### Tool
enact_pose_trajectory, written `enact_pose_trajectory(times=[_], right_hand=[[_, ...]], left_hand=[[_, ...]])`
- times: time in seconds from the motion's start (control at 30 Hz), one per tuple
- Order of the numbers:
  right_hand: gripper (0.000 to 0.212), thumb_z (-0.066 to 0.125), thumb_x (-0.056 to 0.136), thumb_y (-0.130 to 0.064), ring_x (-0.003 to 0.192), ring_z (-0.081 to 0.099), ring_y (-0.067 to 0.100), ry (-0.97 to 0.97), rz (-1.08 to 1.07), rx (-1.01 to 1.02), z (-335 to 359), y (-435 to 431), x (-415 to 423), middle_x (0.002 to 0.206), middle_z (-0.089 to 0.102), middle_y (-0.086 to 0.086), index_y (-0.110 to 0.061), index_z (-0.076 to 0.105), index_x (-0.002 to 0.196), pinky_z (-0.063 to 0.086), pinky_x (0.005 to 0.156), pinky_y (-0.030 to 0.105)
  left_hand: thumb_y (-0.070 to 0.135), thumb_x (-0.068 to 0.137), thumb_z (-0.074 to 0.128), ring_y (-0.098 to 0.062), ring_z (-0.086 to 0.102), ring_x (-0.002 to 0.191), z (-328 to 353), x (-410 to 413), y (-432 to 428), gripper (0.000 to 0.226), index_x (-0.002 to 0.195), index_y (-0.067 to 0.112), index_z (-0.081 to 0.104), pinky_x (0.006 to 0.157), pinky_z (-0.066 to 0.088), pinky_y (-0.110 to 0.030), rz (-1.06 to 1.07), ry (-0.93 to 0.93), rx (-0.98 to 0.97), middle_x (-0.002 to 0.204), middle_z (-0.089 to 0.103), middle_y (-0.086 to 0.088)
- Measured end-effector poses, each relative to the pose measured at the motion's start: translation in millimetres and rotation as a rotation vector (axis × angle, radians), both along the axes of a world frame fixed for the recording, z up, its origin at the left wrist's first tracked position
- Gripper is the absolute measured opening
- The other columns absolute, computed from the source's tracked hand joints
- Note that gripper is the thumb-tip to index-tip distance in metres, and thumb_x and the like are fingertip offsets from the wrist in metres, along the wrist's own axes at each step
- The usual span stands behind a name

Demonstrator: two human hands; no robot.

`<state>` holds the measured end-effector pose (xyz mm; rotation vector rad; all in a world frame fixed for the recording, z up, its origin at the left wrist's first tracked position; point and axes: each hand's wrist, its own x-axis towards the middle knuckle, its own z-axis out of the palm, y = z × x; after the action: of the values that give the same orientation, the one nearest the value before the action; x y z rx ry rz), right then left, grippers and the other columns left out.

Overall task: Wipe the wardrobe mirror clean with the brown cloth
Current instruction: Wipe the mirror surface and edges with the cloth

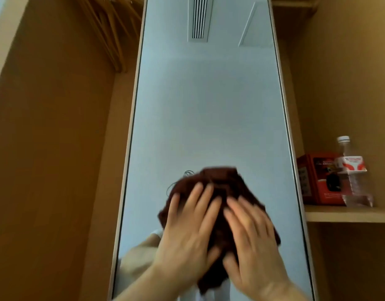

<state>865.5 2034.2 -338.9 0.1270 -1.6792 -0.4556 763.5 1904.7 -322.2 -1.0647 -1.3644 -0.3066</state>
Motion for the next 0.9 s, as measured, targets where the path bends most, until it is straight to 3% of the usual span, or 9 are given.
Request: enact_pose_trajectory(times=[0.13,0.3,0.47,0.63,0.9], right_hand=[[0.067,0.051,0.065,-0.026,0.132,0.037,0.025,-0.046,0.033,0.112,-16,3,-1,0.141,0.040,0.008,-0.008,0.043,0.129,0.035,0.102,0.045],[0.067,0.046,0.073,-0.032,0.131,0.038,0.034,-0.097,-0.074,0.128,80,-7,7,0.142,0.044,0.017,0.001,0.048,0.133,0.031,0.106,0.049],[0.065,0.037,0.077,-0.031,0.136,0.032,0.029,-0.091,-0.224,0.034,166,-35,-11,0.146,0.038,0.011,-0.005,0.045,0.136,0.019,0.113,0.043],[0.055,0.048,0.072,-0.024,0.129,0.043,0.028,-0.052,-0.150,0.134,167,-30,-19,0.137,0.050,0.010,-0.006,0.058,0.123,0.023,0.112,0.042],[0.053,0.056,0.071,-0.020,0.126,0.045,0.029,-0.044,-0.061,0.132,163,-28,-16,0.135,0.052,0.011,-0.005,0.059,0.121,0.026,0.111,0.041]], left_hand=[[0.054,0.078,0.049,-0.023,0.022,0.143,-24,-7,-11,0.072,0.139,0.017,0.038,0.107,0.025,-0.051,0.016,0.015,-0.058,0.149,0.035,-0.007],[0.054,0.077,0.041,-0.035,0.029,0.139,66,-3,-18,0.076,0.138,0.008,0.047,0.105,0.027,-0.061,0.076,-0.041,-0.015,0.147,0.040,-0.015],[0.050,0.089,0.041,-0.019,-0.003,0.147,150,-16,-24,0.076,0.151,0.017,0.014,0.116,0.006,-0.045,0.075,-0.241,0.055,0.160,0.005,-0.003],[0.054,0.093,0.033,-0.018,-0.005,0.147,131,-32,-24,0.074,0.152,0.017,0.007,0.118,0.000,-0.043,0.091,-0.196,0.074,0.160,0.003,-0.004],[0.054,0.092,0.035,-0.020,-0.002,0.147,130,-25,-24,0.073,0.151,0.017,0.013,0.118,-0.001,-0.046,0.066,-0.184,0.101,0.160,0.008,-0.006]])
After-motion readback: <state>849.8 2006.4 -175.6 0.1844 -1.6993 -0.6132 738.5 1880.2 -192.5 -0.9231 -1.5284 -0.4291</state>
